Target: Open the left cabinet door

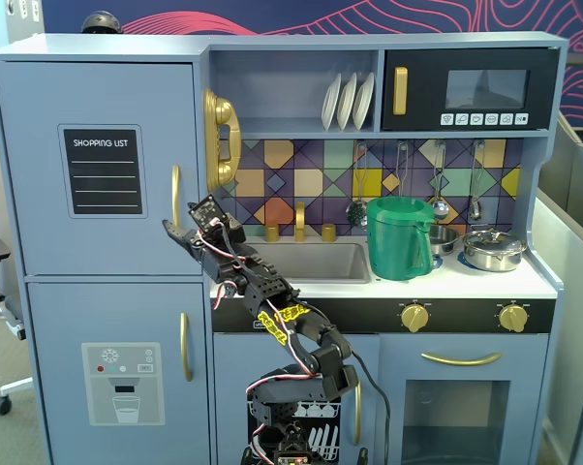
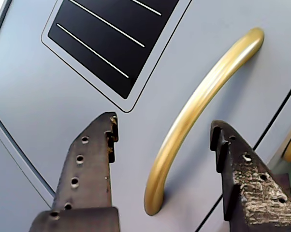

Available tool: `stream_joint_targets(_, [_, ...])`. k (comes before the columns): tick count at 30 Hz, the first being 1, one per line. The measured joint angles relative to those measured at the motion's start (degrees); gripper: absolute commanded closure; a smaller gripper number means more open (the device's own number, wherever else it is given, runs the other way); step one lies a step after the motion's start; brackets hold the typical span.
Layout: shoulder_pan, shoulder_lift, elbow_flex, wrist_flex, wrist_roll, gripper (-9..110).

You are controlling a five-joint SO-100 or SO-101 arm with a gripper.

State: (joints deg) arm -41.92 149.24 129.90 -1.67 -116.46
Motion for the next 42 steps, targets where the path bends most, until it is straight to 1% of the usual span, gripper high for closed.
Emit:
stream_joint_targets(8, [0.44,-1.41,-0.79,-0.97,5.45,87])
stream_joint_targets(15, [2.72,-1.41,-0.79,3.69,12.13,87])
stream_joint_targets(19, [2.64,-2.20,-0.79,4.31,14.15,88])
stream_joint_targets(28, [2.64,-9.14,-1.32,2.20,15.03,88])
stream_joint_targets(36, [2.72,-14.15,-4.92,0.62,15.47,89])
stream_joint_targets(42, [2.11,-16.87,-8.17,0.35,13.71,89])
